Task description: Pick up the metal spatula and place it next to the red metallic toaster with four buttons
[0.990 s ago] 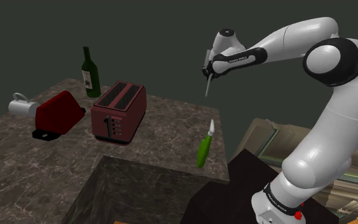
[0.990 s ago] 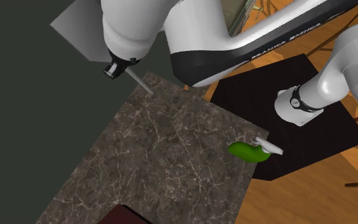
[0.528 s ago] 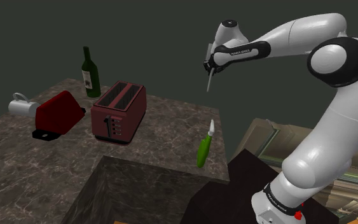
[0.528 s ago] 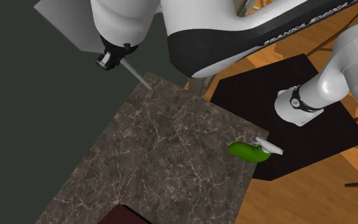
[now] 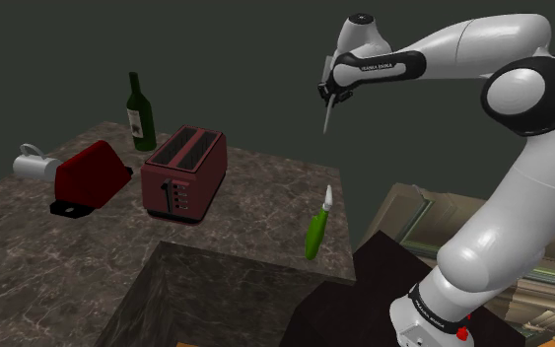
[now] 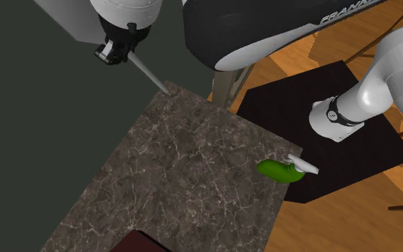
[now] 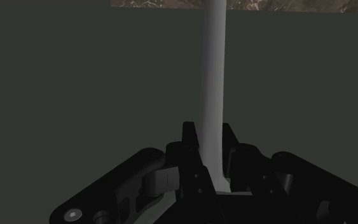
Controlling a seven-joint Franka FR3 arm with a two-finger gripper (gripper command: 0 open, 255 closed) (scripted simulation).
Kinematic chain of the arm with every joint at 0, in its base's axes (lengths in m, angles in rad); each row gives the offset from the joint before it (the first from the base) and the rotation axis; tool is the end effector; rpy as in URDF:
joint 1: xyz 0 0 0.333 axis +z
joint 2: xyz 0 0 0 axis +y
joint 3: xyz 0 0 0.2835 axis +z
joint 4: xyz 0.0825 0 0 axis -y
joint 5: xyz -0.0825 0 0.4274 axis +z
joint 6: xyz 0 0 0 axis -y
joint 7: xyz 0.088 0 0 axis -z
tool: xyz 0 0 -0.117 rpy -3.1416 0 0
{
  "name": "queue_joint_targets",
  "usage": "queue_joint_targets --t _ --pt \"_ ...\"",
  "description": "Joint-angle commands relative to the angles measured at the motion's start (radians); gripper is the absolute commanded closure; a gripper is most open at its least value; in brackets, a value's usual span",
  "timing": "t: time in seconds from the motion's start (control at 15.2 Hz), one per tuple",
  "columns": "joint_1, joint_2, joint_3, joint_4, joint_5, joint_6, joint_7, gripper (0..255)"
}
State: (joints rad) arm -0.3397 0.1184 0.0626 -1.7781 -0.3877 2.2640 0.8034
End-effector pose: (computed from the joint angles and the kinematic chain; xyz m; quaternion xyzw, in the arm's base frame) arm 0.6422 -0.1973 0.4710 0.8757 -0.4167 0.2164 0.1122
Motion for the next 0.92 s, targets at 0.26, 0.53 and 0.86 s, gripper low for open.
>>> queue_joint_targets --t 0.26,0.53,0.86 --pt "0.001 -0.008 0.003 0.066 0.020 -0.071 -0.030 255" --pt "0.002 -0.010 0.005 0.117 0.031 -0.120 -0.049 255" --pt "0.004 -0.006 0.008 0.187 0.042 -0.185 -0.071 255"
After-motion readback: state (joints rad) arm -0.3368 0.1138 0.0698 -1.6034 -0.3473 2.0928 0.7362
